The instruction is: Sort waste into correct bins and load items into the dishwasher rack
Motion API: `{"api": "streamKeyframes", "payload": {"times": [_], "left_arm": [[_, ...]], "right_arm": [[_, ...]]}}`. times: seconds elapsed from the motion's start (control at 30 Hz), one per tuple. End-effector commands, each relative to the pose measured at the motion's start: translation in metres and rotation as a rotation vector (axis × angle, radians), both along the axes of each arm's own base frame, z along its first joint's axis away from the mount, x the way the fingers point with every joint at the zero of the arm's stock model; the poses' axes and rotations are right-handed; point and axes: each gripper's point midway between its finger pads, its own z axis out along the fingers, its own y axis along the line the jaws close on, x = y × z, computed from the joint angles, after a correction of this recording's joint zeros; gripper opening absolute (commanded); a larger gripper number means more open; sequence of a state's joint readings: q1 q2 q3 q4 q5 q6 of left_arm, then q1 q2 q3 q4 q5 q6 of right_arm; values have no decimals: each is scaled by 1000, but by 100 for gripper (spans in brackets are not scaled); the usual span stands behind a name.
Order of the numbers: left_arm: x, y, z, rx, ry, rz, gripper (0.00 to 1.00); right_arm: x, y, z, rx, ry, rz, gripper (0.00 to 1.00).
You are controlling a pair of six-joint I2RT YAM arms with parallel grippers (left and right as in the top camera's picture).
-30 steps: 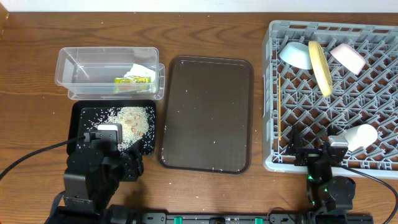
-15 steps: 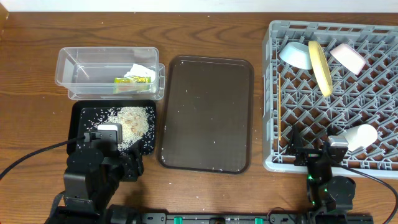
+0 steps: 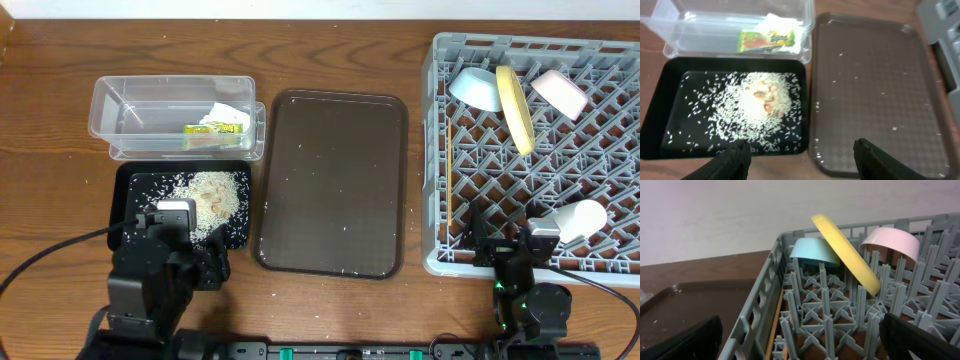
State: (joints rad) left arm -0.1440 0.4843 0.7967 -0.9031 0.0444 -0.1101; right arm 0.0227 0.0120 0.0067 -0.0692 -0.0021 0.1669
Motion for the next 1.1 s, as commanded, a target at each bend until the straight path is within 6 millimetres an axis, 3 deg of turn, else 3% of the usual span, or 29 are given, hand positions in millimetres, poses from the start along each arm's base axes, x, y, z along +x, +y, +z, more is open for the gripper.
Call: {"api": "streamKeyframes", "payload": {"times": [0.0,0.43,0.83,0.97,1.07], "left_arm": [[1,11,-19,19,-24,53,69],[29,12,-56,-47,-354,87,69],[54,24,-56,-45,-602,165,69],[54,32,-59,-27,-600,208,69],[52,31,-77,-31,-527,207,69]], "right_arm": [[0,-1,0,-16,-2,-5,99],[0,-1,0,-16,-2,-5,99],[0,-1,0,-16,-2,-5,99],[0,-1,0,-16,-2,-5,99],[0,-1,0,-16,-2,-5,99]]}}
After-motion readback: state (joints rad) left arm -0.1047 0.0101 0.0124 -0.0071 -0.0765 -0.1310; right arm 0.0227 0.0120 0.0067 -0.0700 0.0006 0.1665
